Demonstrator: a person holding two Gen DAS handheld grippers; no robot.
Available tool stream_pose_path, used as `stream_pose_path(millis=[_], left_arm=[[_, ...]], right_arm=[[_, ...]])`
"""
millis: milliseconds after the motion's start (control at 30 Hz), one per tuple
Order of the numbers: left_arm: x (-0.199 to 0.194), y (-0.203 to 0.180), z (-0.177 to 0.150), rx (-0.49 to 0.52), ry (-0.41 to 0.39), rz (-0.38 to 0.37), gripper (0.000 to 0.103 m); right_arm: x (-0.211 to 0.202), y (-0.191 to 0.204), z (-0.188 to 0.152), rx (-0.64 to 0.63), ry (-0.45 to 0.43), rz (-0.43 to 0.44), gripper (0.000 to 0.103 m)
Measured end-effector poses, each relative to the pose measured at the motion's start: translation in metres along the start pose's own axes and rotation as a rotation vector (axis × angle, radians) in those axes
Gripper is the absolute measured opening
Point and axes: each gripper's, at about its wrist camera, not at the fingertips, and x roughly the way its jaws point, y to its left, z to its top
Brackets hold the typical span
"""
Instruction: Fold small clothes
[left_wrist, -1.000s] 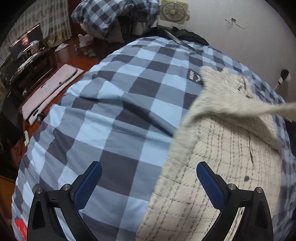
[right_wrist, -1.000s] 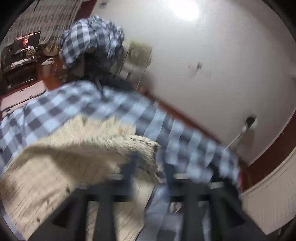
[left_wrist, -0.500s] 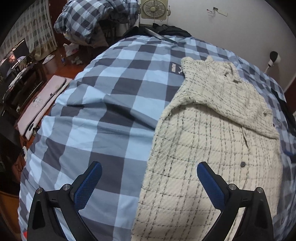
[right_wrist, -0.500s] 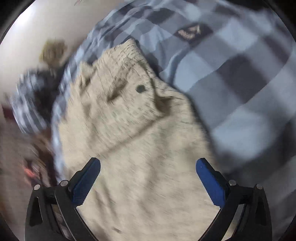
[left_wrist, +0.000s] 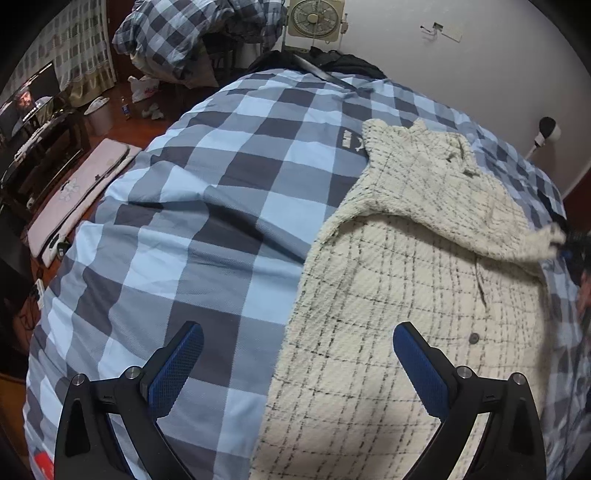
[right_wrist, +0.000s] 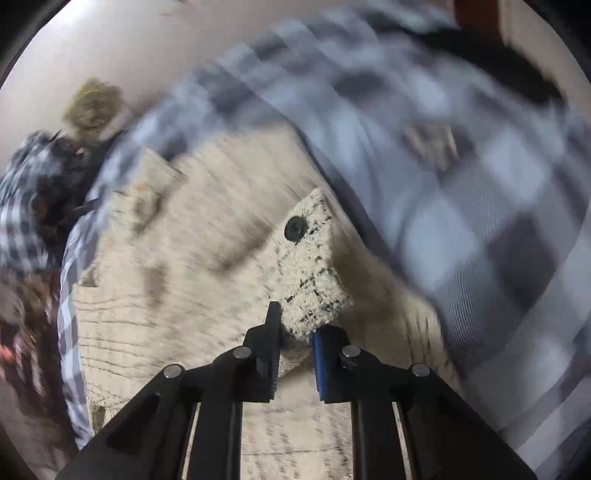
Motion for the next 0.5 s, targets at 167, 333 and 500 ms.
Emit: stream_pose_path(millis=[167,333,500], left_arm=[[0.000,0.003,-0.002,-0.002,0.005,0.012,0.103],[0.002,0.013,-0.002,-0.046,0.008,0.017,0.103],[0.006,0.008,-0.003,-0.032,0.021,0.016,0.103]], right_arm=[[-0.076,0.100,0.048,-0.086,-0.103,0.128,0.011],[-0.163,0.207,0.065,-0.280,-0.219,0.314,0.011],[-0.221,0.224,0.066,-0.378,-0.370,0.476,0.011]])
